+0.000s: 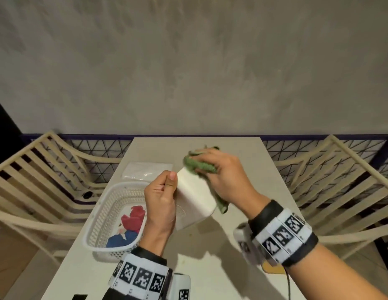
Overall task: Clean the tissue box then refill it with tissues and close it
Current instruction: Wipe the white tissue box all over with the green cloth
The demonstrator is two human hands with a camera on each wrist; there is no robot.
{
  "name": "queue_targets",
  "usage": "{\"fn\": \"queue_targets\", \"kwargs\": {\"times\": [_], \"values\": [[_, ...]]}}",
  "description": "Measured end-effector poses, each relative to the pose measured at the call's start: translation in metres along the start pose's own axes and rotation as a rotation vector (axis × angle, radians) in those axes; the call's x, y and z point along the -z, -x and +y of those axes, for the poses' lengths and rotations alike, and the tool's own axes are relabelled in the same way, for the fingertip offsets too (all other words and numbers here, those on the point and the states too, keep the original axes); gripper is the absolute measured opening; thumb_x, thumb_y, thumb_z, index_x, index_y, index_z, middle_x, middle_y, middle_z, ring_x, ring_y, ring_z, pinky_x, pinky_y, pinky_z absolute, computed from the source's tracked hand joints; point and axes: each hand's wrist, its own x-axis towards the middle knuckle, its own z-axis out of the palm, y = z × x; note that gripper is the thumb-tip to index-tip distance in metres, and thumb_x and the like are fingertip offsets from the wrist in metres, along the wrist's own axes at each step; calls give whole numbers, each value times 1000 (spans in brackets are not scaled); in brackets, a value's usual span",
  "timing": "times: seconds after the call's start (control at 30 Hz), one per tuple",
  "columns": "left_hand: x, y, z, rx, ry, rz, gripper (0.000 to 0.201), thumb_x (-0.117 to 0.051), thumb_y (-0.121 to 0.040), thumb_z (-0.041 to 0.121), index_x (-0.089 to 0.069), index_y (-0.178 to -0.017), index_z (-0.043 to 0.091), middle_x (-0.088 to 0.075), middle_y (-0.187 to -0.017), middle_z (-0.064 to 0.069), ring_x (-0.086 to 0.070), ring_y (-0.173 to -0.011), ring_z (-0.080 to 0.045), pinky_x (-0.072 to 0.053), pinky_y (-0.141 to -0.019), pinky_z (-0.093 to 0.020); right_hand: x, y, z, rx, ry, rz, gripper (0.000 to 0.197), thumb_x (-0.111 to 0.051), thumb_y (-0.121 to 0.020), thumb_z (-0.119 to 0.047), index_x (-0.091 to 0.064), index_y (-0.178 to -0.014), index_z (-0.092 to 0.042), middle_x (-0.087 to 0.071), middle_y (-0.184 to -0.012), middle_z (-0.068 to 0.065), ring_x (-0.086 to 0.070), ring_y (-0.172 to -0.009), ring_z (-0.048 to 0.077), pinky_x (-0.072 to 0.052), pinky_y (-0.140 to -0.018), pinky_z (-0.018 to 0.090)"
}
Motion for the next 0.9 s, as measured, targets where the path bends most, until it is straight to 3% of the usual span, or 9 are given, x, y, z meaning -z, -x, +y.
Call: {"fn": "queue_targets", "kwargs": {"times": [0.07, 0.17, 0.33, 0.5, 0.57, 0.67, 0.73, 0.8, 0.9], "values": [[-4, 1, -2, 4, -31, 16, 32, -53, -78, 41, -50, -51, 24, -40, -50, 14, -32, -55, -6, -25, -52, -26, 1, 0, 0, -49, 41, 37, 29, -68, -76, 6, -73, -101, -9, -69, -109, 5, -63, -104, 18, -46, -96, 31], [-3, 0, -4, 5, 66, 21, 28, -56, -79, 40, -57, -56, 24, -47, -57, 8, -35, -66, -18, -29, -62, -32, -3, 13, -17, 93, 1, -45, 31, -67, -73, 7, -73, -99, -9, -70, -110, 5, -62, -104, 13, -45, -97, 22], [-7, 3, -1, 3, 16, 7, 33, -55, -76, 42, -47, -49, 26, -38, -50, 15, -30, -55, -7, -22, -54, -30, 22, -2, 12, -109, 29, 81, 27, -67, -76, 8, -73, -99, -6, -70, -107, 8, -63, -102, 20, -44, -92, 15], [-4, -1, 0, 44, 253, 93, 35, -73, -69, 46, -54, -51, 22, -46, -50, 13, -39, -54, -6, -34, -54, -26, 25, 46, -10, 411, -30, -378, 36, -65, -69, 20, -73, -97, -1, -66, -116, 14, -55, -119, 23, -37, -108, 34], [-5, 1, 3, 10, 225, 48, 38, -74, -64, 53, -54, -52, 23, -45, -52, 14, -38, -56, -4, -33, -53, -21, 45, 30, 15, 330, -35, -339, 40, -68, -66, 25, -73, -96, 0, -66, -116, 15, -55, -118, 19, -36, -109, 31], [-17, 5, 2, 12, 200, 84, 27, -65, -72, 40, -55, -53, 23, -46, -55, 10, -39, -60, -8, -32, -57, -25, 49, 6, 15, 225, -22, -185, 27, -73, -71, 5, -73, -97, -1, -67, -113, 13, -57, -110, 12, -42, -103, 27], [-20, 4, 1, 20, 263, 142, 27, -67, -74, 36, -54, -55, 21, -46, -56, 5, -38, -61, -12, -34, -58, -29, 35, 16, -1, 341, -29, -295, 24, -72, -74, 0, -73, -98, -1, -67, -114, 14, -58, -112, 19, -41, -103, 29], [-17, 3, 3, 19, 343, 138, 31, -76, -69, 41, -56, -56, 21, -50, -56, 7, -44, -62, -10, -41, -60, -26, 40, 34, 1, 504, -31, -423, 29, -68, -74, 14, -73, -99, 0, -65, -117, 16, -56, -117, 26, -40, -106, 38], [-13, 4, 8, -6, 318, 107, 34, -78, -58, 51, -60, -56, 22, -53, -57, 13, -47, -62, -3, -43, -62, -18, 73, 19, 32, 278, -79, -344, 30, -66, -76, 14, -72, -100, -3, -64, -118, 10, -56, -117, 9, -41, -106, 36]]}}
